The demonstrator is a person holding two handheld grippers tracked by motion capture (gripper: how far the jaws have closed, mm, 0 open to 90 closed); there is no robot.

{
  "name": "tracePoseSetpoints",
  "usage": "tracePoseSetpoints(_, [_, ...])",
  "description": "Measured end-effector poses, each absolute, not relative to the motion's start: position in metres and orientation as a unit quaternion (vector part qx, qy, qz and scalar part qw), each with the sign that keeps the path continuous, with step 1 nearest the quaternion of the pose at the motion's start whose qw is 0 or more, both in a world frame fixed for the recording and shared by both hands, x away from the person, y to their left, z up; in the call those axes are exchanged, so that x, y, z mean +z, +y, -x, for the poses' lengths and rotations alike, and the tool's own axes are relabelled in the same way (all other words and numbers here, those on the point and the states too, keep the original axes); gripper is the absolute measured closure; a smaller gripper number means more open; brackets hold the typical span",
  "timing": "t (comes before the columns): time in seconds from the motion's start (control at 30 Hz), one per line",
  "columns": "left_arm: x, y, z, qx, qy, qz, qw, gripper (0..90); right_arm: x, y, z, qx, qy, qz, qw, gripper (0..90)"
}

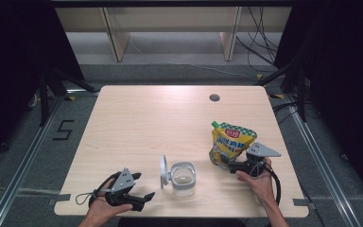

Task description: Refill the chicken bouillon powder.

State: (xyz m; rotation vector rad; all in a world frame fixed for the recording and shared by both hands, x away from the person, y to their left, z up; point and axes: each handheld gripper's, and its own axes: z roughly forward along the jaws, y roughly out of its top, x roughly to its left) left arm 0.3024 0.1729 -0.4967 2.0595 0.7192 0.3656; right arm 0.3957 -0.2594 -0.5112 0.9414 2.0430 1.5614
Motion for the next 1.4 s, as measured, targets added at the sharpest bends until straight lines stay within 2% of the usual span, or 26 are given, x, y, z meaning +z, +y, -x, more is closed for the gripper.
tracePoseSetpoints(0.23, [-0.497,0.173,-0.303,0.151,0.288,-0.837,0.44,15.9,-0.512,-0.255,-0.398,0.564,0.725,-0.334,0.212,15.7])
tracePoseSetpoints(0.27, [-0.497,0.172,-0.302,0.147,0.296,-0.834,0.441,15.9,-0.512,-0.256,-0.397,0.561,0.727,-0.343,0.198,15.8])
tracePoseSetpoints(0.43, [-0.498,0.172,-0.301,0.145,0.296,-0.835,0.44,15.9,-0.513,-0.255,-0.4,0.564,0.727,-0.335,0.201,16.0])
tracePoseSetpoints(0.47, [-0.497,0.172,-0.301,0.146,0.295,-0.836,0.439,15.9,-0.514,-0.254,-0.402,0.572,0.72,-0.332,0.212,16.0])
tracePoseSetpoints(0.57, [-0.497,0.172,-0.302,0.149,0.286,-0.839,0.439,15.9,-0.515,-0.254,-0.401,0.574,0.718,-0.345,0.191,16.7])
tracePoseSetpoints(0.73, [-0.497,0.173,-0.303,0.149,0.277,-0.845,0.433,16.0,-0.515,-0.255,-0.403,0.571,0.721,-0.338,0.199,17.9])
tracePoseSetpoints(0.77, [-0.497,0.172,-0.303,0.149,0.282,-0.841,0.436,16.0,-0.515,-0.255,-0.404,0.57,0.721,-0.335,0.207,18.3])
tracePoseSetpoints(1.0, [-0.497,0.171,-0.303,0.144,0.281,-0.844,0.434,16.1,-0.515,-0.255,-0.403,0.57,0.72,-0.348,0.19,21.6])
tracePoseSetpoints(1.4, [-0.498,0.169,-0.302,0.145,0.283,-0.842,0.437,16.1,-0.516,-0.258,-0.409,0.57,0.72,-0.339,0.207,27.8])
